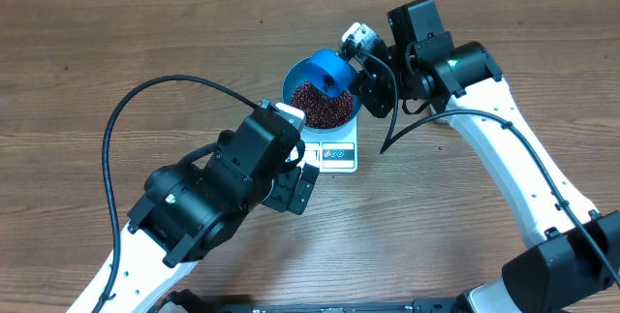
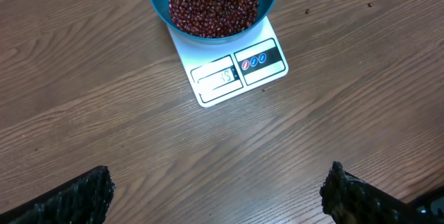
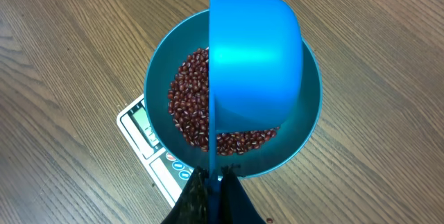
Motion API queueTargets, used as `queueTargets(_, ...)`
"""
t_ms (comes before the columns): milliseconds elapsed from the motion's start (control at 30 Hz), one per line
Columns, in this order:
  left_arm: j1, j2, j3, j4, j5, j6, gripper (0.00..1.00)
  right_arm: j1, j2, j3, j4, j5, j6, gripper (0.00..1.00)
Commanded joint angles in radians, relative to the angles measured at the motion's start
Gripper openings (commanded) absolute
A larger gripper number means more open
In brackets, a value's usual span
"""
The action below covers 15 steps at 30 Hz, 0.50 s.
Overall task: Scoop item into bowl and weigh 150g on scale
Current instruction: 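Tip the scoop with the right gripper to add beans to the bowl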
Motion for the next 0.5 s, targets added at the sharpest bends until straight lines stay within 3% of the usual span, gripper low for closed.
queueTargets(0,0.004,-0.010,0.020,0.003,-0.013,0.019,1.00,0.003,-0.020,0.016,0.003,0.001,0.003,0.04)
queueTargets(467,0.004,-0.010,0.020,0.003,-0.013,0.019,1.00,0.003,-0.020,0.014,-0.011,-0.002,-0.001,0.04)
